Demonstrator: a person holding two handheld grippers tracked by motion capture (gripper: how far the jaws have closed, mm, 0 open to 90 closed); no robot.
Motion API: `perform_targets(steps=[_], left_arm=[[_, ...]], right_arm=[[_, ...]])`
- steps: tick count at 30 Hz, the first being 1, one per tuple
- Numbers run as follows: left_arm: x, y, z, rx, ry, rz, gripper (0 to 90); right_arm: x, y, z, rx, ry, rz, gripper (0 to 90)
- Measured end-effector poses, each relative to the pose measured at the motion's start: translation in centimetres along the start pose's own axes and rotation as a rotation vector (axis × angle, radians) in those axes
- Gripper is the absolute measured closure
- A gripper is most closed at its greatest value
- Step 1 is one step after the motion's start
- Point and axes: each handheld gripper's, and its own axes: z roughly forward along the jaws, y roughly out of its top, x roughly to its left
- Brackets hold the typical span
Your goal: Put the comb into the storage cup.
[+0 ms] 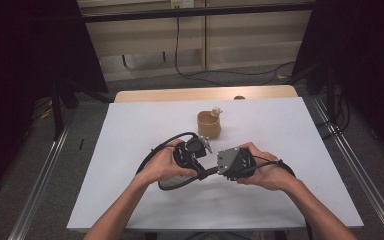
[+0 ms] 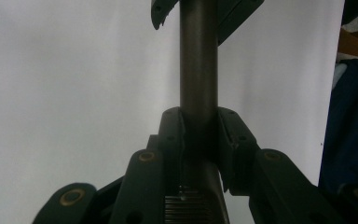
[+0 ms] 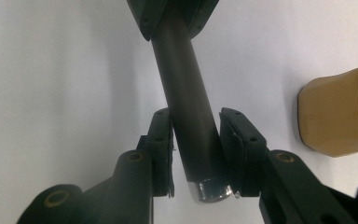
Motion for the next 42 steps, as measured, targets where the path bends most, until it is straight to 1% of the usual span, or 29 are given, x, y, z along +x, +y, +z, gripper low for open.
perform_targets(steps=[2,3,4,6,7,10,13,15,18,21,22,23,24,25,26,27,29,30,31,32,34,35,36,38,41,42], left_arm=[[0.1,0.1,0.0,0.007,0.006,0.008,72.9],[0.2,0.1,0.0,0.010,0.004,0.009,72.9],[0.2,0.1,0.0,0.005,0.007,0.010,72.9],[0.2,0.1,-0.1,0.013,0.004,0.014,72.8],[0.2,0.1,-0.1,0.014,0.004,0.016,72.8],[0.2,0.1,-0.1,0.017,0.005,0.020,72.7],[0.2,0.1,-0.2,0.012,0.002,0.018,72.4],[0.3,0.0,-0.3,0.000,0.001,0.014,71.5],[0.5,-0.1,-0.6,-0.025,-0.004,-0.001,70.4],[0.6,-0.2,-0.7,-0.041,-0.002,-0.009,68.9],[0.6,-0.2,-0.7,-0.057,-0.001,-0.019,68.4],[0.7,-0.2,-0.7,-0.057,0.003,-0.018,67.6],[0.7,-0.2,-0.7,-0.058,0.010,-0.015,64.5],[0.8,-0.2,-0.7,-0.062,0.017,-0.021,58.2],[0.8,-0.3,-0.8,-0.065,0.017,-0.031,53.3],[0.9,-0.3,-0.8,-0.072,0.016,-0.032,49.4],[0.8,-0.4,-0.8,-0.071,0.007,-0.010,43.8],[0.8,-0.4,-0.8,-0.080,0.015,-0.008,39.4],[0.8,-0.4,-0.8,-0.097,0.023,-0.015,33.1],[0.9,-0.4,-1.0,-0.114,0.030,-0.018,28.7],[1.1,-0.6,-1.5,-0.159,0.050,-0.034,21.1],[1.3,-0.8,-1.8,-0.192,0.067,-0.051,17.2],[1.5,-1.0,-2.1,-0.209,0.076,-0.052,13.6],[1.8,-1.4,-2.7,-0.244,0.079,-0.063,10.7],[2.0,-2.1,-3.2,-0.284,0.071,-0.086,8.3],[2.1,-2.3,-3.4,-0.292,0.081,-0.080,7.6]], right_arm=[[0.1,0.0,0.1,0.007,-0.003,-0.009,66.4],[0.1,-0.1,0.1,0.006,-0.012,-0.016,66.6],[0.1,-0.1,0.1,0.005,-0.011,-0.024,67.0],[0.1,-0.1,0.2,0.003,-0.014,-0.037,67.6],[0.0,-0.1,0.2,-0.002,-0.001,-0.040,68.3],[0.0,-0.2,0.3,-0.005,0.011,-0.045,69.0],[0.1,-0.3,0.4,-0.006,0.026,-0.057,70.2],[0.2,-0.3,0.4,-0.008,0.032,-0.059,71.5],[0.1,-0.4,0.4,-0.018,0.044,-0.053,72.5],[0.0,-0.4,0.3,-0.027,0.048,-0.030,72.7],[0.0,-0.5,0.2,-0.030,0.054,-0.016,72.7],[0.0,-0.5,0.2,-0.029,0.057,-0.009,72.7],[0.0,-0.6,0.1,-0.023,0.059,-0.004,72.7],[0.0,-0.7,0.1,-0.026,0.063,0.002,72.7],[0.0,-0.7,0.1,-0.032,0.070,0.006,72.7],[0.0,-0.7,0.0,-0.030,0.072,0.016,72.7],[-0.1,-0.8,-0.1,-0.032,0.078,0.026,72.7],[-0.1,-0.8,-0.2,-0.030,0.078,0.034,72.7],[-0.1,-0.9,-0.2,-0.032,0.084,0.040,72.8],[-0.1,-0.9,-0.2,-0.030,0.084,0.054,72.7],[-0.1,-1.0,-0.3,-0.035,0.089,0.073,72.8],[-0.2,-1.1,-0.3,-0.039,0.091,0.083,72.7],[-0.2,-1.2,-0.4,-0.052,0.096,0.096,72.7],[-0.1,-1.5,-0.4,-0.060,0.102,0.114,72.7],[-0.1,-2.0,-0.5,-0.058,0.107,0.144,72.7],[-0.1,-2.2,-0.5,-0.062,0.113,0.154,72.7]])
